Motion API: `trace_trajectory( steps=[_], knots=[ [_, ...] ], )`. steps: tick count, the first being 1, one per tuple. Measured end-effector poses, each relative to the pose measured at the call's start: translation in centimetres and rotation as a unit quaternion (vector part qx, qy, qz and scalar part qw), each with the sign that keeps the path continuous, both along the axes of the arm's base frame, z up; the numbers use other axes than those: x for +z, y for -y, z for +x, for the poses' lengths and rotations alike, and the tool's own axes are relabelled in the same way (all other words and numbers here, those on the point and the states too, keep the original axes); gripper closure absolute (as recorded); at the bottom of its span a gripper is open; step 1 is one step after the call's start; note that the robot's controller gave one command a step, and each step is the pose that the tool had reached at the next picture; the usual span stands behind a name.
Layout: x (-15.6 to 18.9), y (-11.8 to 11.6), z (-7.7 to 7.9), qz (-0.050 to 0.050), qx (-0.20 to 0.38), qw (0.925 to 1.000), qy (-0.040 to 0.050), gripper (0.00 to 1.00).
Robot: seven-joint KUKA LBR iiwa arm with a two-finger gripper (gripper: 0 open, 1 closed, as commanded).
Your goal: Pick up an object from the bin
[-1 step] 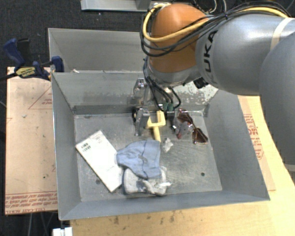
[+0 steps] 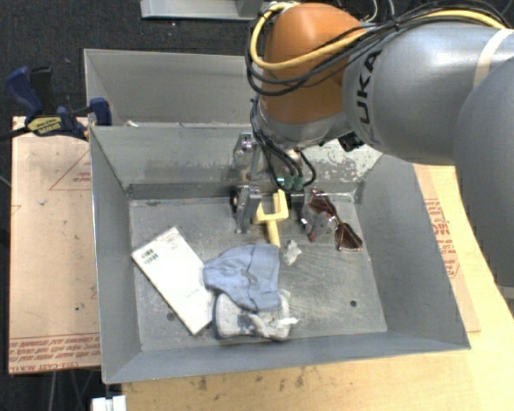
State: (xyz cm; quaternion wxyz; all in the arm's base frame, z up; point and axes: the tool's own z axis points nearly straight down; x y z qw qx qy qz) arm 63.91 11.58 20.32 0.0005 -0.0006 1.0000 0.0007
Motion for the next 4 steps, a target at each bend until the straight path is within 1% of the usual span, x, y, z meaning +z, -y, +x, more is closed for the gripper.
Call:
trace_trajectory(
  steps=[1,2,3,4],
  knots=[
    [-3.3,0.3,-0.8,0.0,0.026,0.9997,0.0041,0.0],
    [-12.7,-1.2,-7.3,-0.003,0.12,0.9927,-0.0017,1.0],
    [-12.7,-1.2,-7.3,-0.003,0.12,0.9927,-0.0016,1.0],
    [4.8,-3.9,-7.7,0.001,0.111,0.9938,0.0056,1.0]
  ],
)
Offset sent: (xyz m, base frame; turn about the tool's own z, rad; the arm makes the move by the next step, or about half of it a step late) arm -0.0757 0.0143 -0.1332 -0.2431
